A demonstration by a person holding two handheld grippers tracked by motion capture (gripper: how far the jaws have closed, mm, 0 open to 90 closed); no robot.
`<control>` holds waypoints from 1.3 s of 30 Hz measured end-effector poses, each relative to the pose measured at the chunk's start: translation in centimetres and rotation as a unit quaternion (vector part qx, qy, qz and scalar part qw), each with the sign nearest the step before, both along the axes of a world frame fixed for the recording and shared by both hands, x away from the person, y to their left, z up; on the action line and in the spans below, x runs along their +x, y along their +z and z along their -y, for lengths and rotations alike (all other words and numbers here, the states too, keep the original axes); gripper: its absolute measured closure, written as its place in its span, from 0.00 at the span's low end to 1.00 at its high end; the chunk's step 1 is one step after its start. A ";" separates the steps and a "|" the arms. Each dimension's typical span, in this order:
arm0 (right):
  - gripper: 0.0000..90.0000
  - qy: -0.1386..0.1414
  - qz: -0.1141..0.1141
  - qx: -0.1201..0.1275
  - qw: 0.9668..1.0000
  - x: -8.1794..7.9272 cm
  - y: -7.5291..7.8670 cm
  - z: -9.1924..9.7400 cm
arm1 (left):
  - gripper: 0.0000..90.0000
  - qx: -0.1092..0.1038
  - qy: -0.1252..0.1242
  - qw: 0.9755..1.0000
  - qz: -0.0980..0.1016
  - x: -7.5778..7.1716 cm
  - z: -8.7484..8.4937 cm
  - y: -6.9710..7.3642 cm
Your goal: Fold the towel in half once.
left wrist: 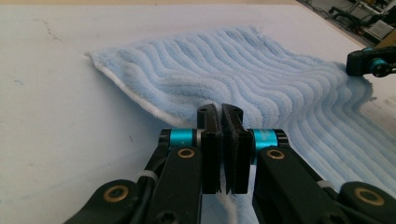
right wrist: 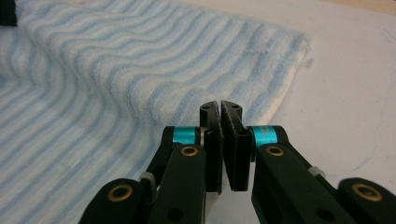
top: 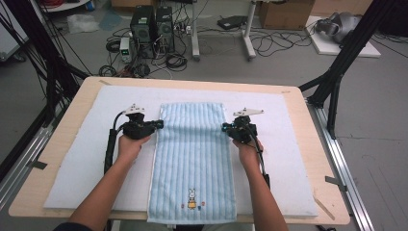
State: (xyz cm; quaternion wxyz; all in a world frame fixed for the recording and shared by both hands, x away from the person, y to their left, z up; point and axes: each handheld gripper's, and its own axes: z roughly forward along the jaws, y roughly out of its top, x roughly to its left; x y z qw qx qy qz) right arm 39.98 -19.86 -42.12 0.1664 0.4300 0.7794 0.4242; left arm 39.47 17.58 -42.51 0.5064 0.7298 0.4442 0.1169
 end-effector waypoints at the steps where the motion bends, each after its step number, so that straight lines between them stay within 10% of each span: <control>1: 0.97 0.003 0.001 -0.001 1.000 -0.3 0.0 0.0 | 0.95 0.008 -0.005 1.000 -0.001 -0.2 0.1 0.1; 30: 0.96 0.076 -0.015 -0.009 0.997 -8.5 -1.1 1.3 | 0.94 0.014 -0.078 0.997 0.000 -7.8 -0.5 -1.4; 34: 0.78 0.057 -0.008 0.004 0.998 -8.4 -0.8 1.6 | 0.60 0.006 -0.040 0.999 0.002 -7.4 -0.8 -1.3; 39: 0.65 0.029 0.010 0.006 1.000 -8.3 -0.4 2.2 | 0.51 0.002 0.012 1.000 -0.002 -5.6 -1.2 -1.0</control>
